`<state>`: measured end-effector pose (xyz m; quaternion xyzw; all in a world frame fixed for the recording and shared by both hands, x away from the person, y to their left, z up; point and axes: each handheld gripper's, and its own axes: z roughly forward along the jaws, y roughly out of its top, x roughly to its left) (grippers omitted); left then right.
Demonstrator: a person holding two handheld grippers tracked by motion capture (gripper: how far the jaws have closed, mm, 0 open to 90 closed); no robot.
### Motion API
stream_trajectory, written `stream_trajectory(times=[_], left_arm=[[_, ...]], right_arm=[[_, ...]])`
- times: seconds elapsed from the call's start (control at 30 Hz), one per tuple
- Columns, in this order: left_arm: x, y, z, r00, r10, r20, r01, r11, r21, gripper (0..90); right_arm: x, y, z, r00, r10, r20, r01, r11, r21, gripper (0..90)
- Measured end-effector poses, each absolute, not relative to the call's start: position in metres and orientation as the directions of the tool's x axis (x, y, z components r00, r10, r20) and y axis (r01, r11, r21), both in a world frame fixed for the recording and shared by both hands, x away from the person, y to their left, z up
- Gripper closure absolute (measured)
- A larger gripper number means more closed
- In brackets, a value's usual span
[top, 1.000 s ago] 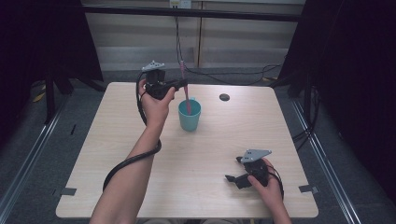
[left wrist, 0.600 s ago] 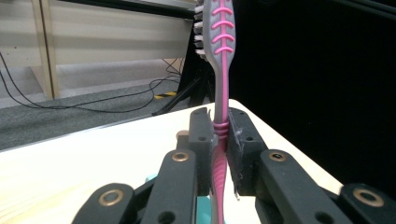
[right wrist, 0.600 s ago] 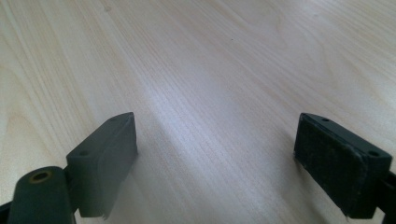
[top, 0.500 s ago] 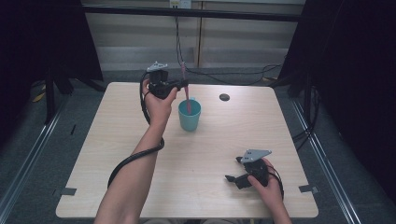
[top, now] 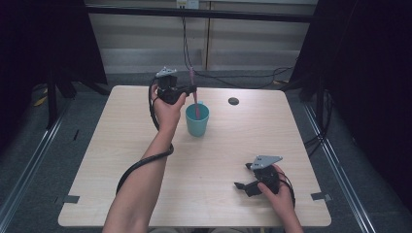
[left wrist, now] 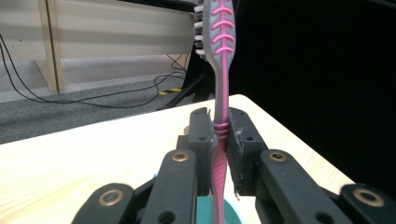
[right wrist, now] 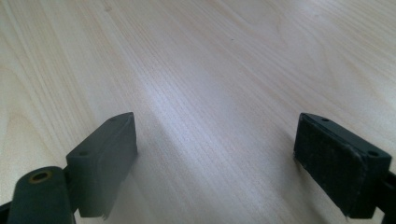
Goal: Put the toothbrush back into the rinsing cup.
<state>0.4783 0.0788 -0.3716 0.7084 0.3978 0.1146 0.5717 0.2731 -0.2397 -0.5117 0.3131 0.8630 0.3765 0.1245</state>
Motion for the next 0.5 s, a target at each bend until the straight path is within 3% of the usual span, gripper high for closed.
stream_trajectory(times=[0.5], left_arm=[[0.483,0.08,-0.385,0.646,0.709,-0.284,0.44,-0.041,0.897,81.3]], right_arm=[[0.272,-0.239,-0.512,-0.775,0.632,0.021,0.445,0.522,0.728,13.2]])
